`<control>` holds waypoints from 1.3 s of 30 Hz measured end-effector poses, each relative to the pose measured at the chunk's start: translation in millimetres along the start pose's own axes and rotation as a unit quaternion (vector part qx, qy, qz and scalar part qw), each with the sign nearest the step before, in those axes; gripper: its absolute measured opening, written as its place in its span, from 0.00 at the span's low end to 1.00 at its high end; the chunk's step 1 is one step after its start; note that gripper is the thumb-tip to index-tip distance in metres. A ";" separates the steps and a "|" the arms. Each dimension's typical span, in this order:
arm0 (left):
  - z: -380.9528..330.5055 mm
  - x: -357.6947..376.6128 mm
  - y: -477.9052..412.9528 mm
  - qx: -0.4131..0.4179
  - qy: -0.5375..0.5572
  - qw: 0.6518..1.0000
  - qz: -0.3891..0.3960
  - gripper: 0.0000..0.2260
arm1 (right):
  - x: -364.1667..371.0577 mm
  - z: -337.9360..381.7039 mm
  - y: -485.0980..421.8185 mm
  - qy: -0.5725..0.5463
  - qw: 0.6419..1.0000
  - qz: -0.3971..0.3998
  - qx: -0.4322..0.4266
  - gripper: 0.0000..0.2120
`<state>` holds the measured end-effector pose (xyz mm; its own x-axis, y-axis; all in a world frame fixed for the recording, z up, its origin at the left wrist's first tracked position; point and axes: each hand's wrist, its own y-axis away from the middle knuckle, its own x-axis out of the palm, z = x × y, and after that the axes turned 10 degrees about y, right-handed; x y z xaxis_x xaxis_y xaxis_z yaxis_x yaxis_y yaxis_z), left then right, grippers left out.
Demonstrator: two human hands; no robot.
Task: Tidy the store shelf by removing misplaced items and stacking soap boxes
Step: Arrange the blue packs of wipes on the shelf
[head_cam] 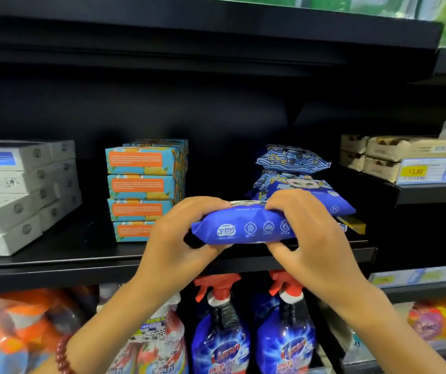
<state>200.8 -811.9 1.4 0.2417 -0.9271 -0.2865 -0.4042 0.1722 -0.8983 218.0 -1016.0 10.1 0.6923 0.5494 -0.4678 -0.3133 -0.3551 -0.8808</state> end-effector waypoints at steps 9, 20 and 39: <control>12.4 -5.6 13.5 0.051 -0.071 0.996 -0.026 0.19 | 21.4 7.0 2.7 0.050 0.995 -0.047 -0.073 0.16; 26.7 -31.2 45.6 -0.156 -0.261 0.953 0.006 0.18 | 51.6 14.2 -20.9 0.136 0.990 0.021 -0.022 0.18; 24.0 -30.9 46.6 -0.166 -0.274 0.947 0.028 0.18 | 73.0 34.7 -48.8 0.254 0.918 0.305 0.014 0.16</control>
<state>195.7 -767.2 -39.6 0.5974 -0.5913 -0.5417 -0.6627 0.0165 -0.7487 261.3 -932.3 16.4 0.5938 -0.1713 -0.7862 -0.7553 -0.4556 -0.4711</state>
